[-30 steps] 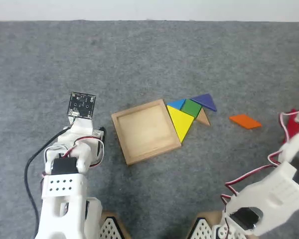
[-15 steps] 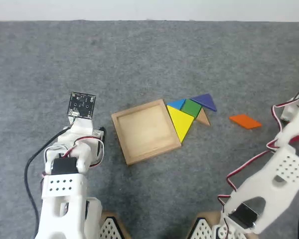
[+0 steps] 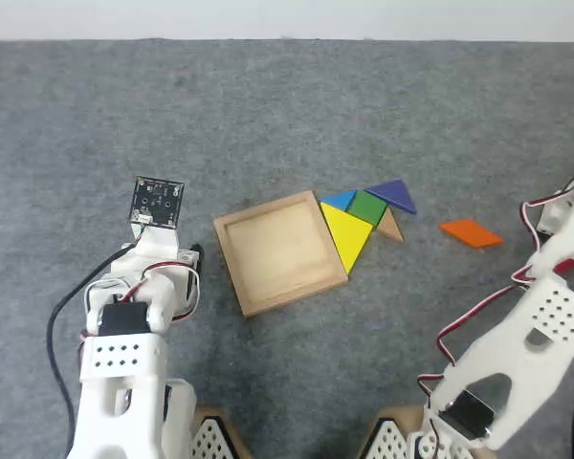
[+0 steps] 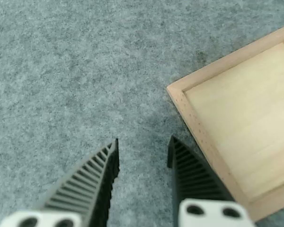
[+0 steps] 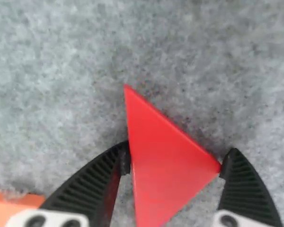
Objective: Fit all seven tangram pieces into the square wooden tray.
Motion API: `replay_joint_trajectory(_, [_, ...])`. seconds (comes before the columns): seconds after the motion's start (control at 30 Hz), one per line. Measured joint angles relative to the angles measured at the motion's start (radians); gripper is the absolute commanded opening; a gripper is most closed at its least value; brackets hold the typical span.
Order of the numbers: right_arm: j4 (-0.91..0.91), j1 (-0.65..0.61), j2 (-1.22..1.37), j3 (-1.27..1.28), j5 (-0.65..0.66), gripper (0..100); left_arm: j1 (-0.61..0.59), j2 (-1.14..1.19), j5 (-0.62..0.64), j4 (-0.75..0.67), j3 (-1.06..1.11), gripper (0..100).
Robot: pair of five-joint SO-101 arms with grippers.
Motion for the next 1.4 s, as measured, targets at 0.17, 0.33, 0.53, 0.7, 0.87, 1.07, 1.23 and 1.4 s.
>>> replay_joint_trajectory(0.17, [0.009,0.008,-0.002,-0.020,0.000,10.6,0.000,0.000,0.000,0.000,0.000,17])
replay_joint_trajectory(0.33, [0.009,0.006,-0.002,-0.023,0.000,10.4,0.000,0.000,0.000,0.000,0.000,17])
replay_joint_trajectory(0.53, [0.044,0.006,-0.002,-0.025,0.000,9.1,0.000,0.002,0.000,-0.044,0.028,17])
replay_joint_trajectory(0.7, [0.084,0.018,-0.015,-0.023,-0.025,9.3,0.000,0.005,0.000,-0.057,0.028,17])
replay_joint_trajectory(0.87, [0.157,0.057,-0.140,-0.020,-0.114,9.5,0.000,0.005,0.000,-0.057,0.028,17])
replay_joint_trajectory(1.07, [0.275,0.066,-0.319,-0.020,-0.158,9.3,0.000,0.005,0.000,-0.057,0.028,17])
replay_joint_trajectory(1.23, [0.311,0.104,-0.365,-0.020,-0.180,9.5,0.000,0.005,0.000,-0.057,0.028,17])
replay_joint_trajectory(1.4, [0.376,0.101,-0.365,0.037,-0.118,17.9,0.000,0.005,0.000,-0.057,0.028,17])
